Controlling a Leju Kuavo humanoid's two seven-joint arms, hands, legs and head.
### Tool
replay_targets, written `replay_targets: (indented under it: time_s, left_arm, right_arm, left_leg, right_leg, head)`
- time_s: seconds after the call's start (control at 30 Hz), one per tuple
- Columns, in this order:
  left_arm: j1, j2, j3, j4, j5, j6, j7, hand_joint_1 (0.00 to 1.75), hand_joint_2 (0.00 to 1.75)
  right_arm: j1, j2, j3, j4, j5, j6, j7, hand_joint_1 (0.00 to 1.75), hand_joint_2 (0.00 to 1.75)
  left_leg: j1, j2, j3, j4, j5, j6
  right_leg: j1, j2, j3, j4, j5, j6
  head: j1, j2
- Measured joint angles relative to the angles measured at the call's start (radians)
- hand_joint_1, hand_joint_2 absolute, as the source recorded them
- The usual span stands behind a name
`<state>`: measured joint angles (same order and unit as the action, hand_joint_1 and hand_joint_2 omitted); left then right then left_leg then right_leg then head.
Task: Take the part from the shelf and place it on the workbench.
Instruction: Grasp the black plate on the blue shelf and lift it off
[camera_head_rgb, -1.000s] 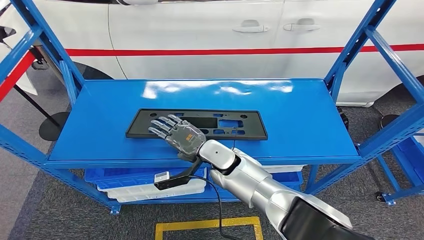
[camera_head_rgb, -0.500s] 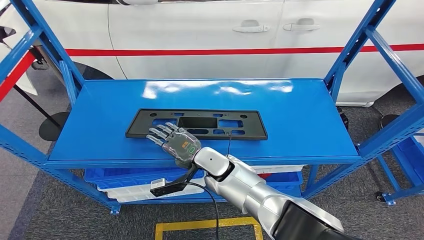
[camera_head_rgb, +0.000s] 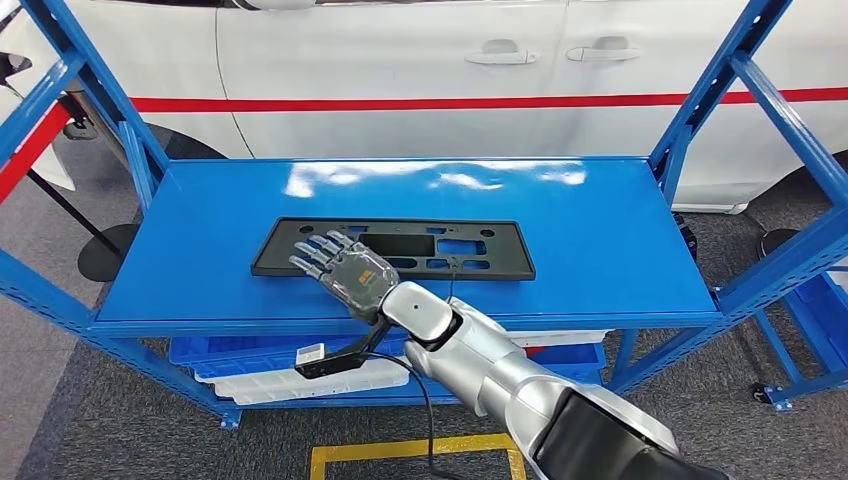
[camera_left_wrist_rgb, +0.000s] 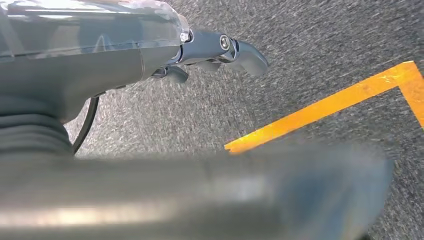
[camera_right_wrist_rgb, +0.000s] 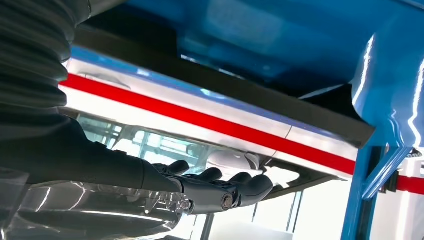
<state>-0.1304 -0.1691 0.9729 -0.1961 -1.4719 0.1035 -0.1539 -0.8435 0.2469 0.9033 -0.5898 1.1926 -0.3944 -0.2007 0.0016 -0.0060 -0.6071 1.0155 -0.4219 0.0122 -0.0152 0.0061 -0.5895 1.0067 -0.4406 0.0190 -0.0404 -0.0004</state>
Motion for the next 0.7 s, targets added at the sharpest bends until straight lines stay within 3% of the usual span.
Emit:
replay_targets:
  time_s: [0.1, 0.7]
  left_arm:
    - [-0.002, -0.002, -0.001, 0.000, 0.008, 0.002, -0.012, 0.00, 0.00]
    - [-0.016, -0.006, -0.001, 0.000, 0.012, 0.004, 0.006, 0.00, 0.00]
  right_arm:
    - [-0.015, 0.002, 0.000, 0.008, 0.015, 0.013, 0.000, 0.00, 1.75]
    - [-0.110, 0.040, 0.009, 0.086, 0.066, 0.098, 0.014, 0.00, 1.75]
  left_leg:
    - [0.000, 0.000, 0.000, 0.000, 0.000, 0.000]
    - [0.000, 0.000, 0.000, 0.000, 0.000, 0.000]
  right_leg:
    - [0.000, 0.000, 0.000, 0.000, 0.000, 0.000]
    - [0.000, 0.000, 0.000, 0.000, 0.000, 0.000]
  head:
    - [0.000, 0.000]
    - [0.000, 0.000]
